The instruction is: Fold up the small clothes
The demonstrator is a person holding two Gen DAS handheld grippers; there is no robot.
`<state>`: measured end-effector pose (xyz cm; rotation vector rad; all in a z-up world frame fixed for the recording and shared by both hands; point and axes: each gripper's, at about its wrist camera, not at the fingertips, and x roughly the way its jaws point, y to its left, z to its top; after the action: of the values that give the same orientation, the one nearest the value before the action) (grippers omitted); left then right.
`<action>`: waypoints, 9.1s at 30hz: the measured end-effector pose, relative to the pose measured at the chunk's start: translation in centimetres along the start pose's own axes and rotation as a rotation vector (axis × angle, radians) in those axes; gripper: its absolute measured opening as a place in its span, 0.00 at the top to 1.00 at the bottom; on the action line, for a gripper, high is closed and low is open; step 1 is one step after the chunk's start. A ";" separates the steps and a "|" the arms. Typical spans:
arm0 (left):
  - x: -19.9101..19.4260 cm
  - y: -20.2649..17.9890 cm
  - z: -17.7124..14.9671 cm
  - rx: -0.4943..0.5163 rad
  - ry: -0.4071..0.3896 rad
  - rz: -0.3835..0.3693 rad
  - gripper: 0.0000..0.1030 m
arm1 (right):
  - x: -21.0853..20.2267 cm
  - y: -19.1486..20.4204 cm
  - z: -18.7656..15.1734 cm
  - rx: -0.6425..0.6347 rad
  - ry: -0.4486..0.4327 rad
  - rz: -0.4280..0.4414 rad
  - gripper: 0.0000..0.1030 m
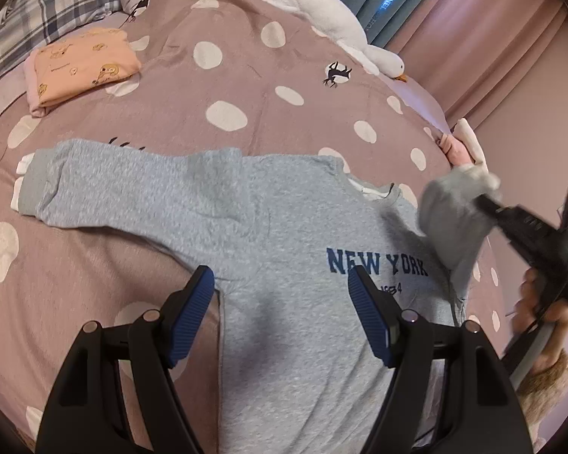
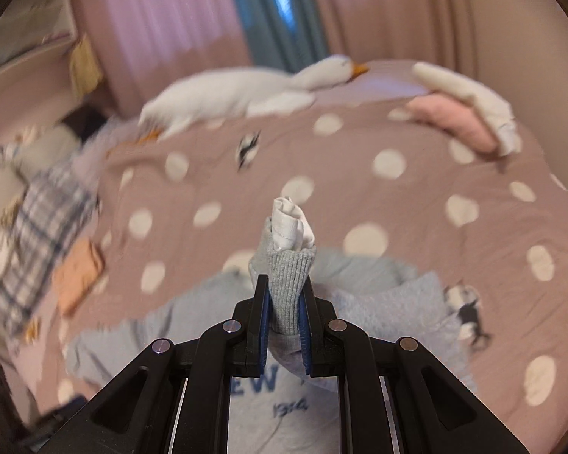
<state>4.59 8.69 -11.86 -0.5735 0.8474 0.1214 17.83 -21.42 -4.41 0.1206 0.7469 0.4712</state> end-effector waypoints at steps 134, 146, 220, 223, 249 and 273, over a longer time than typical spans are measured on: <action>1.7 25.1 3.3 -0.771 -0.238 0.024 0.83 | -7.5 -7.4 -12.0 0.208 0.002 -0.174 0.19; -4.7 16.7 7.9 -0.501 -0.399 0.054 0.85 | -8.0 -7.4 -12.0 0.210 -0.001 -0.192 0.19; 3.3 -2.0 0.8 0.096 -0.019 0.065 0.21 | -3.2 -6.2 -10.6 0.174 0.097 0.005 0.18; 2.6 1.6 0.7 0.007 -0.015 0.087 0.21 | -0.6 -4.5 -9.8 0.161 0.153 0.077 0.19; 1.8 5.8 -0.3 -0.088 0.000 0.124 0.28 | 2.9 2.5 -5.9 -0.039 0.170 0.105 0.86; 10.4 -2.0 1.1 0.071 0.148 0.057 0.29 | -1.5 -0.5 -2.9 -0.046 0.013 -0.046 0.86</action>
<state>12.84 6.31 -18.10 -0.4958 1.0080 0.1016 15.09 -22.76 -5.69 0.0570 0.7500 0.4453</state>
